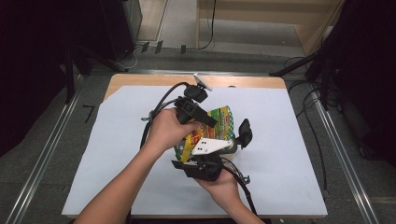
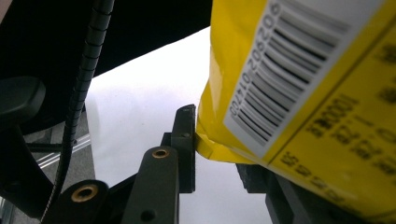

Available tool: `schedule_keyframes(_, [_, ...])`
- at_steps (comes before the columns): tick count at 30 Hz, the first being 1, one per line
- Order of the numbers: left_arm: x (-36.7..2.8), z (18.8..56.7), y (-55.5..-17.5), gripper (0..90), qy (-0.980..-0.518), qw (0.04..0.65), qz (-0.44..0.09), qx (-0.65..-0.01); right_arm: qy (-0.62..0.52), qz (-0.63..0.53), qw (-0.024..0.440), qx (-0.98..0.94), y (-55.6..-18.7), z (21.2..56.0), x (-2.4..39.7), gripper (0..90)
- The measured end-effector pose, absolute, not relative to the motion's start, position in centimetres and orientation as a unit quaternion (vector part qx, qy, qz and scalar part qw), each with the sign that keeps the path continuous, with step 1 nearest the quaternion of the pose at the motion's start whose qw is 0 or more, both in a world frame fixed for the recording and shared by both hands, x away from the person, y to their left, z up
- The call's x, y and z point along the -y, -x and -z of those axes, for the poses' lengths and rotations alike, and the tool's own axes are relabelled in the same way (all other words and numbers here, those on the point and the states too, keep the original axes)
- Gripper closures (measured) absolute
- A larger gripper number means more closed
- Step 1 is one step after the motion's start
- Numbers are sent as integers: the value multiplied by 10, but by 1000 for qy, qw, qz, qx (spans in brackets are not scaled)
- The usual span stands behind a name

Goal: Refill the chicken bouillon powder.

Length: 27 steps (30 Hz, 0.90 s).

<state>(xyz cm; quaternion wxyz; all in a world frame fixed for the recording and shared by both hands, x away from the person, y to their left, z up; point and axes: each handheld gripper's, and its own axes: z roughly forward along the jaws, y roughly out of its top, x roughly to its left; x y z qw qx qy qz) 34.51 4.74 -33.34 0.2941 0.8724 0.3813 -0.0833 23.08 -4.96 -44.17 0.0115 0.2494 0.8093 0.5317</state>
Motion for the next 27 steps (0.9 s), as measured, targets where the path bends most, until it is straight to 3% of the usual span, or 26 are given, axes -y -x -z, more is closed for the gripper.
schedule_keyframes(27, [-55,332,-348,821,-863,301,74,-399,-243,-533,-2,-811,-241,443,45,731])
